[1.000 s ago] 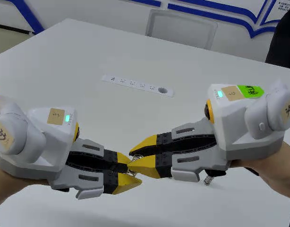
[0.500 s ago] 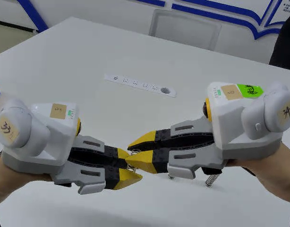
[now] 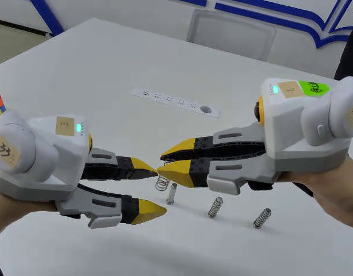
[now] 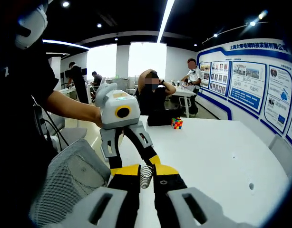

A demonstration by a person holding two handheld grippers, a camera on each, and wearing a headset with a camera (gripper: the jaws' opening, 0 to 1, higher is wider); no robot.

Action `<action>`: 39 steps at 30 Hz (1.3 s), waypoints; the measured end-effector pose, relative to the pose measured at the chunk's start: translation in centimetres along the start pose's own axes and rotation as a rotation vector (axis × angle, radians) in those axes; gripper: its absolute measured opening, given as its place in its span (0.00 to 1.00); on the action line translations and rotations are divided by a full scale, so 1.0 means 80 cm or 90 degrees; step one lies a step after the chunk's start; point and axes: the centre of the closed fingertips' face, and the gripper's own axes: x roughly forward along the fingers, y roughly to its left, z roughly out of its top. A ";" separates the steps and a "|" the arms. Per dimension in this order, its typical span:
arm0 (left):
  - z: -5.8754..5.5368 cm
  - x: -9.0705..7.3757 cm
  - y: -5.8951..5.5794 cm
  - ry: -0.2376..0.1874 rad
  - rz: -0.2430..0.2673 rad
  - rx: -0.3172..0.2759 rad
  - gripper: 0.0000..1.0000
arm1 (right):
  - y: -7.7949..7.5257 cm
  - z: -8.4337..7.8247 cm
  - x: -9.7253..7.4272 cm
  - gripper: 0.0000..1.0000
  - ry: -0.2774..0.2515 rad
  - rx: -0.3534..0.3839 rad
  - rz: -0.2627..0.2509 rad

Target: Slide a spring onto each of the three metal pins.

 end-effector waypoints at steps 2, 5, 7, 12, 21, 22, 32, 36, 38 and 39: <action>-0.002 -0.003 0.004 0.001 0.005 -0.009 0.44 | -0.010 -0.003 0.000 0.10 0.005 0.001 -0.013; -0.006 -0.009 0.010 0.002 0.018 -0.016 0.48 | -0.032 -0.012 0.000 0.10 0.012 0.019 -0.045; -0.007 -0.011 0.012 0.002 0.024 -0.013 0.52 | -0.043 -0.018 0.001 0.10 0.020 0.024 -0.060; -0.009 -0.016 0.022 0.003 0.052 -0.015 0.64 | -0.064 -0.034 0.007 0.10 0.032 0.034 -0.082; -0.028 -0.027 0.037 0.017 0.085 -0.044 0.81 | -0.098 -0.081 0.020 0.11 0.048 0.069 -0.114; -0.029 -0.028 0.038 0.019 0.088 -0.046 0.84 | -0.100 -0.084 0.022 0.11 0.050 0.079 -0.120; -0.037 -0.036 0.055 0.027 0.129 -0.053 0.94 | -0.112 -0.113 0.037 0.11 0.063 0.117 -0.139; -0.043 -0.037 0.060 0.035 0.139 -0.060 1.00 | -0.115 -0.125 0.038 0.11 0.074 0.129 -0.147; -0.045 -0.036 0.059 0.038 0.137 -0.062 1.00 | -0.114 -0.130 0.039 0.11 0.078 0.138 -0.145; -0.046 -0.035 0.058 0.039 0.136 -0.063 1.00 | -0.113 -0.131 0.040 0.11 0.078 0.140 -0.144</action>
